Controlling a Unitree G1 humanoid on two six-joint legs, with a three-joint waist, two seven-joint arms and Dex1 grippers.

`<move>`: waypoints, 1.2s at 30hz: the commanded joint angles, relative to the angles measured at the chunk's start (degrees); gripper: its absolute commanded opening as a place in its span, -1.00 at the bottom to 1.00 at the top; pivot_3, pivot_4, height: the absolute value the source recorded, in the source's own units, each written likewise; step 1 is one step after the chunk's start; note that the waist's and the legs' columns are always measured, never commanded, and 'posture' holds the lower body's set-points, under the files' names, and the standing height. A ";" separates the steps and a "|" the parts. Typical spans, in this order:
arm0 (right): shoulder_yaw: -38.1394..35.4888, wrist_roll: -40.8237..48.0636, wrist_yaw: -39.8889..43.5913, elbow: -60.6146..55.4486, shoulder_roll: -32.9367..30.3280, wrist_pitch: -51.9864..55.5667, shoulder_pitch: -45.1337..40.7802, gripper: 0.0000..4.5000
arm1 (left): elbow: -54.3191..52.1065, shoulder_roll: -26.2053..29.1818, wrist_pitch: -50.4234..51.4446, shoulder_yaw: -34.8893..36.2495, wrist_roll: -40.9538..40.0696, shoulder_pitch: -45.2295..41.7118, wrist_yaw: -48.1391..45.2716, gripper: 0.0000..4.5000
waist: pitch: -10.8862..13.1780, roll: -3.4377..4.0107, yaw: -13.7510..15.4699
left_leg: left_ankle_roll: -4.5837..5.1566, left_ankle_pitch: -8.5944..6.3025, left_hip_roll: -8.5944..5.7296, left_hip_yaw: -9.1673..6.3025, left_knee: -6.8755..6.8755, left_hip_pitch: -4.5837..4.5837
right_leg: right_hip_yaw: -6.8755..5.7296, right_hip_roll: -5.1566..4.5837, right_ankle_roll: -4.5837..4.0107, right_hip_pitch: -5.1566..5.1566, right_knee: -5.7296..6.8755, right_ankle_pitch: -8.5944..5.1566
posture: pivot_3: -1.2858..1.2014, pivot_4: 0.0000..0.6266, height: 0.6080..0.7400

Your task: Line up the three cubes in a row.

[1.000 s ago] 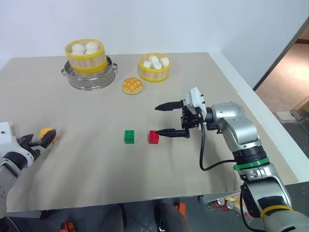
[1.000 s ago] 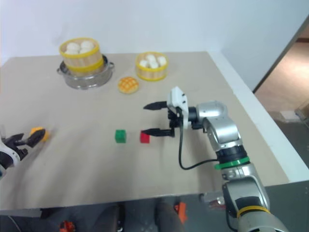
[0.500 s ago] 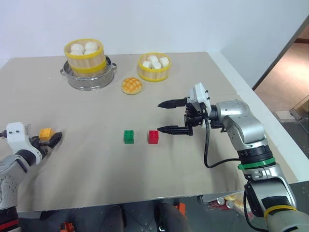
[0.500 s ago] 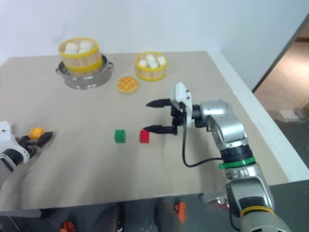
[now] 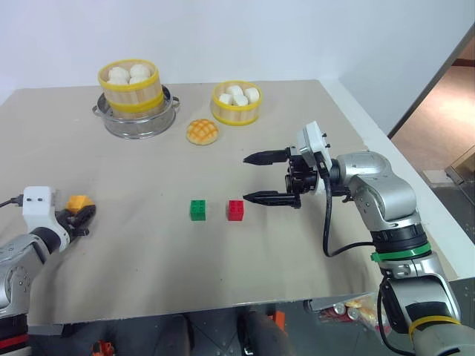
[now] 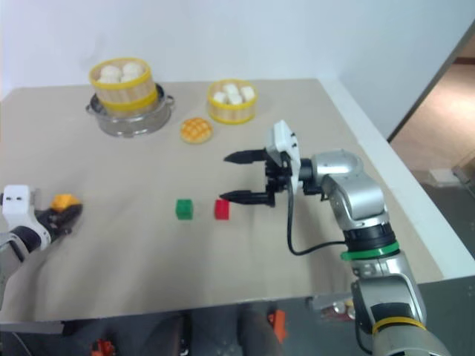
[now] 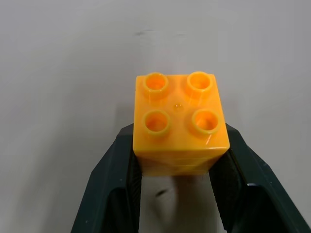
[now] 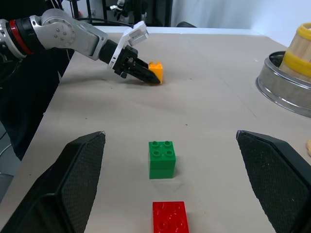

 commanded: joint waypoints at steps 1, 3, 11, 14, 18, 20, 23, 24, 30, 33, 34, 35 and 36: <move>-1.62 1.20 0.29 -2.67 -1.13 0.08 0.18 1.00 | -7.50 3.56 -9.08 -5.43 -2.29 -1.31 -16.16 -0.41 | 0.01 -0.01 0.09 | 0.00 0.00 0.00 0.00 0.00 -0.04 | 0.00 0.00 -0.01 -0.03 0.00 0.00 | 0.03 -0.52 1.00; -1.57 1.10 0.34 -2.52 -1.36 -0.16 0.20 1.00 | -7.74 5.73 -12.75 -9.16 -1.55 -1.65 -23.69 -0.41 | 0.01 -0.01 0.20 | -0.01 0.00 -0.02 0.01 0.00 -0.08 | -0.01 -0.04 -0.08 -0.06 -0.01 -0.06 | 0.03 -0.52 1.00; -0.92 0.15 -0.07 -2.56 -1.76 -0.94 -0.11 1.00 | 10.98 8.68 -25.52 -22.21 5.35 -14.83 -44.09 -0.41 | 0.01 0.01 0.08 | 0.01 0.01 0.01 0.01 -0.02 -0.03 | -0.03 0.07 -0.07 -0.08 0.04 -0.04 | 0.03 -0.52 1.00; -1.04 -0.04 -0.12 -3.65 -2.74 -0.48 0.58 1.00 | 17.61 8.20 -29.48 -25.29 7.26 -19.02 -50.04 -0.41 | 0.02 0.02 0.00 | 0.02 0.01 0.01 0.03 -0.02 -0.06 | 0.00 0.06 -0.05 -0.09 0.04 -0.04 | 0.03 -0.52 1.00; -1.32 -0.04 -0.57 -5.00 -3.99 0.10 1.55 1.00 | 23.26 7.78 -33.74 -27.49 9.09 -22.14 -55.20 -0.41 | 0.02 0.02 0.10 | 0.05 -0.01 0.00 0.02 -0.02 -0.20 | -0.01 0.05 0.04 -0.17 0.03 -0.11 | 0.03 -0.52 1.00; -1.52 0.11 -0.91 -5.64 -4.47 0.46 2.05 1.00 | 24.68 7.24 -34.71 -27.74 9.54 -23.03 -56.10 -0.41 | 0.02 0.02 0.13 | 0.06 -0.02 0.00 -0.01 -0.01 -0.27 | -0.04 0.05 0.04 -0.22 0.03 -0.13 | 0.03 -0.52 1.00; -1.83 0.27 -1.33 -6.48 -5.10 0.77 2.79 1.00 | 27.38 6.24 -36.39 -28.20 10.76 -24.44 -56.28 -0.41 | 0.02 0.02 0.15 | 0.07 -0.02 0.00 -0.02 0.01 -0.29 | -0.05 0.05 0.04 -0.21 0.03 -0.14 | 0.03 -0.52 1.00; -1.87 0.26 -1.45 -6.68 -5.28 0.82 2.95 1.00 | 28.20 6.02 -36.92 -28.35 11.14 -24.84 -56.46 -0.41 | 0.02 0.02 0.14 | 0.07 -0.02 -0.01 -0.03 0.02 -0.29 | -0.05 0.04 0.05 -0.20 0.04 -0.13 | 0.03 -0.52 1.00; -2.06 0.39 -1.62 -7.04 -6.34 1.05 3.46 1.00 | 32.33 5.73 -40.09 -28.93 13.81 -26.81 -56.95 -0.41 | 0.02 0.02 0.13 | 0.07 -0.02 0.00 -0.04 0.12 -0.29 | -0.06 0.05 0.06 -0.19 0.04 -0.07 | 0.03 -0.52 1.00; -1.94 0.35 -1.69 -7.05 -6.39 0.99 3.52 1.00 | 33.53 5.74 -41.11 -28.97 14.69 -27.22 -57.39 -0.41 | 0.02 0.02 0.09 | 0.07 -0.02 0.00 -0.03 0.13 -0.29 | -0.05 0.05 0.06 -0.19 0.05 -0.06 | 0.03 -0.52 1.00; -1.89 0.32 -1.75 -7.04 -6.34 0.97 3.51 1.00 | 33.76 5.66 -41.36 -28.96 14.87 -27.26 -57.46 -0.41 | 0.02 0.02 0.09 | 0.07 -0.02 0.00 -0.03 0.13 -0.29 | -0.05 0.05 0.06 -0.19 0.05 -0.06 | 0.03 -0.52 1.00; -1.82 0.26 -1.81 -7.01 -6.28 0.96 3.48 1.00 | 34.00 5.52 -41.74 -29.04 15.08 -27.27 -57.52 -0.41 | 0.02 0.02 0.09 | 0.07 -0.02 0.00 -0.04 0.13 -0.29 | -0.05 0.05 0.06 -0.19 0.06 -0.06 | 0.03 -0.52 1.00; -1.74 0.21 -1.85 -6.98 -6.23 0.96 3.44 1.00 | 34.15 5.37 -41.99 -29.13 15.19 -27.25 -57.61 -0.41 | 0.02 0.02 0.09 | 0.07 -0.02 0.00 -0.04 0.13 -0.29 | -0.05 0.05 0.06 -0.20 0.06 -0.06 | 0.03 -0.52 1.00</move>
